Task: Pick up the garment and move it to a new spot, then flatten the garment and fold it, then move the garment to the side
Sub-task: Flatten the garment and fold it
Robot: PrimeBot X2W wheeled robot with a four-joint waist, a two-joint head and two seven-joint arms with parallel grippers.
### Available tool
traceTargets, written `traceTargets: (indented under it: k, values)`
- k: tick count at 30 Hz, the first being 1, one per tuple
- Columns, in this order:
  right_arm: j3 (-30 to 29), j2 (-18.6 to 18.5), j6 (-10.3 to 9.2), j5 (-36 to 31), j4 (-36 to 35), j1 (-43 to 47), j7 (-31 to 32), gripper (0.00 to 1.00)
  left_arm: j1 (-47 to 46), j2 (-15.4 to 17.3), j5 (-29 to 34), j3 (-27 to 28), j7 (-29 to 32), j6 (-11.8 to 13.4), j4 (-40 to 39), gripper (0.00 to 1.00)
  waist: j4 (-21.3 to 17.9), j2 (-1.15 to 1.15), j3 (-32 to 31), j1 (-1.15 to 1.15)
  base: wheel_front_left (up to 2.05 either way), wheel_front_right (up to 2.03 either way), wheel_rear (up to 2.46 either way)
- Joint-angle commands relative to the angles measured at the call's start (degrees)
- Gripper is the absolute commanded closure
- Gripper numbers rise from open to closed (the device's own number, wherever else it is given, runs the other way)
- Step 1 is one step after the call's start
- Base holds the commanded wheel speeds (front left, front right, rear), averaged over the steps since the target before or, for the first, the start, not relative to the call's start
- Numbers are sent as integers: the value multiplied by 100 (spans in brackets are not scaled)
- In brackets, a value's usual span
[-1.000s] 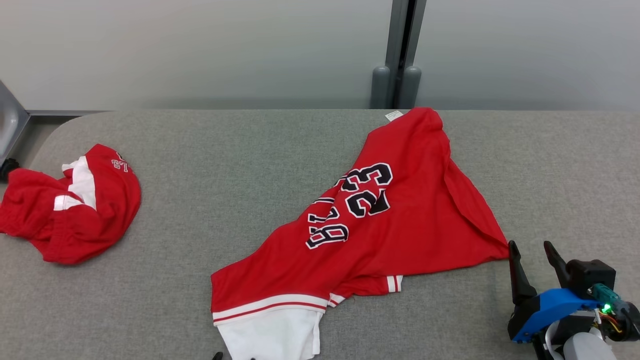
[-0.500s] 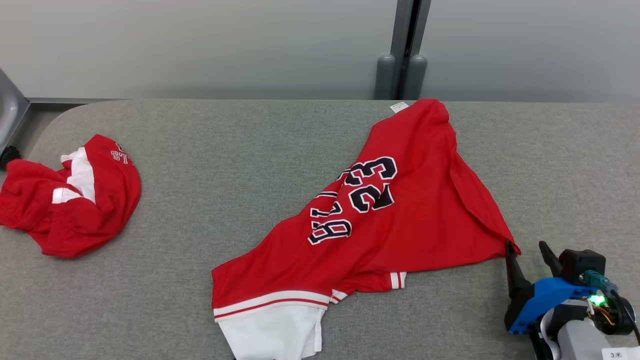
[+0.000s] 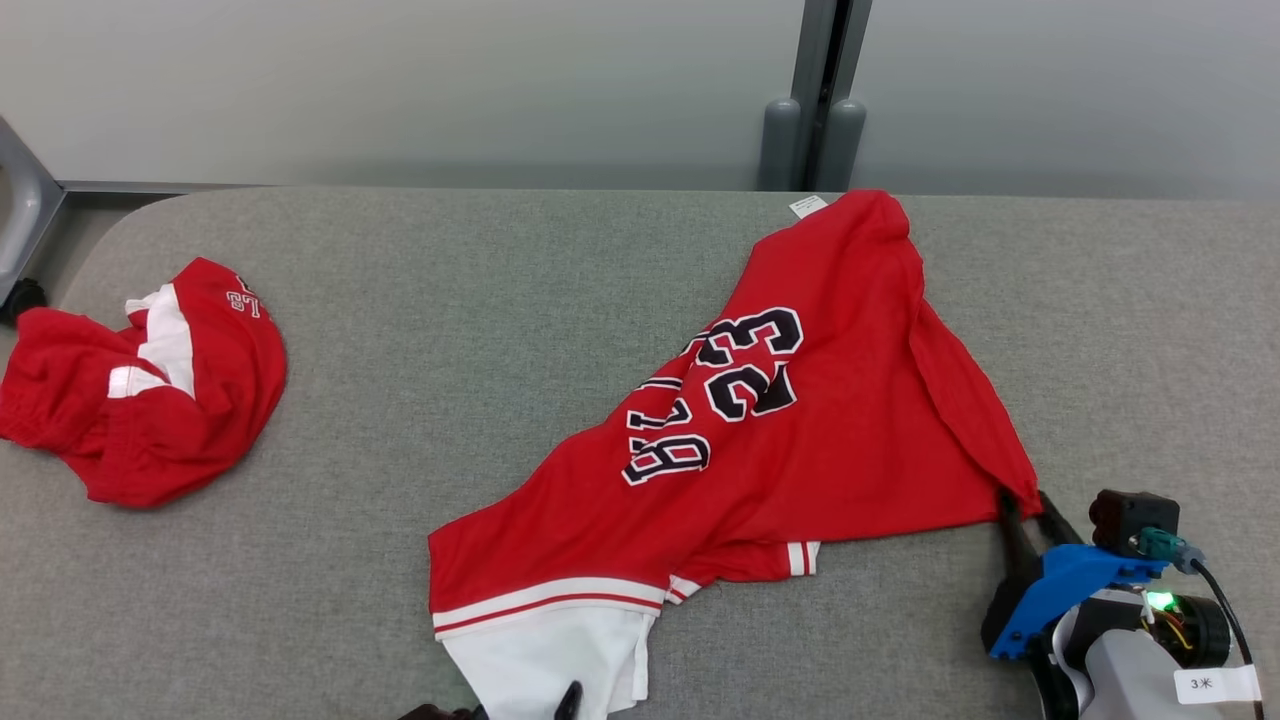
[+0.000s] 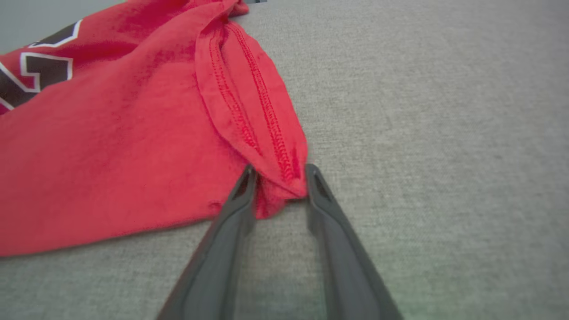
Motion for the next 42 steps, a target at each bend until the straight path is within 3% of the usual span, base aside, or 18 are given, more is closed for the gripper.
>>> traceTargets:
  k: [1, 2, 3, 25, 38, 42]
  values:
    - [52, 54, 1, 52, 59, -36, 15, 100, -121, -6, -63, 12, -37, -11, 49, 62, -6, 0, 0, -1, 0, 0, 0]
    - [91, 60, 1, 96, 43, -57, 14, 100, -162, -4, -87, 30, -59, -11, 71, 77, -9, 0, -5, -1, 0, 0, 0]
    - [128, 64, 1, 132, 1, -69, 14, 100, -193, 0, -115, 38, -94, -11, 82, 100, -15, 0, -10, -1, 0, 0, 0]
    - [1410, 40, 1, 1282, -1723, 346, 8, 100, -1135, 240, -352, 716, -401, 128, -454, 100, -347, 0, -355, -1, 0, 0, 0]
    - [1852, -87, 1, 2265, -2326, -999, 202, 100, -2885, 584, -412, 1177, -198, 143, -748, 100, -545, 0, -7, -1, 0, 0, 0]
    - [1854, -157, 1, 2419, -2270, -1891, 348, 100, -3791, 698, -421, 1248, -68, 97, -767, 100, -621, 0, 354, -1, 0, 0, 0]
